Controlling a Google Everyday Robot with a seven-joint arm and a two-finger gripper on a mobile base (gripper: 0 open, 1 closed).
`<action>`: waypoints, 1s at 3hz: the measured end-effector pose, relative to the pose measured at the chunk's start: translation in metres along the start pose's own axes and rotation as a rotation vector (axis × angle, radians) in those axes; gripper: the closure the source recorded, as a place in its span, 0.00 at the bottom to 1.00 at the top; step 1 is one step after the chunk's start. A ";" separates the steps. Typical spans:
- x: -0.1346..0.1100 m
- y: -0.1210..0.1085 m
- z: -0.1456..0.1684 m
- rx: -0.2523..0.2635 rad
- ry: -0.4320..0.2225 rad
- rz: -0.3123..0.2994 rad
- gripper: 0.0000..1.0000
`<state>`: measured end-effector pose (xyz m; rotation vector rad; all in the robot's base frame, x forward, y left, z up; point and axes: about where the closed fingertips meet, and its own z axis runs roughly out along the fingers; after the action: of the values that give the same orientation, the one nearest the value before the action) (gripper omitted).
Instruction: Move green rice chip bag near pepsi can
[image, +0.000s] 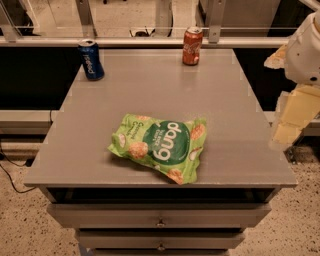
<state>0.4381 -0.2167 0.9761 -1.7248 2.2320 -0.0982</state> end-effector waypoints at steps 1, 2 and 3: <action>-0.003 0.000 0.007 -0.012 -0.013 0.001 0.00; -0.014 0.002 0.031 -0.057 -0.059 0.003 0.00; -0.046 0.009 0.076 -0.133 -0.123 0.023 0.00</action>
Offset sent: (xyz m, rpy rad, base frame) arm 0.0187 0.0335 -0.0551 0.1342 0.0948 0.0450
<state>0.4620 -0.1603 0.9117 -1.7210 2.2115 0.1612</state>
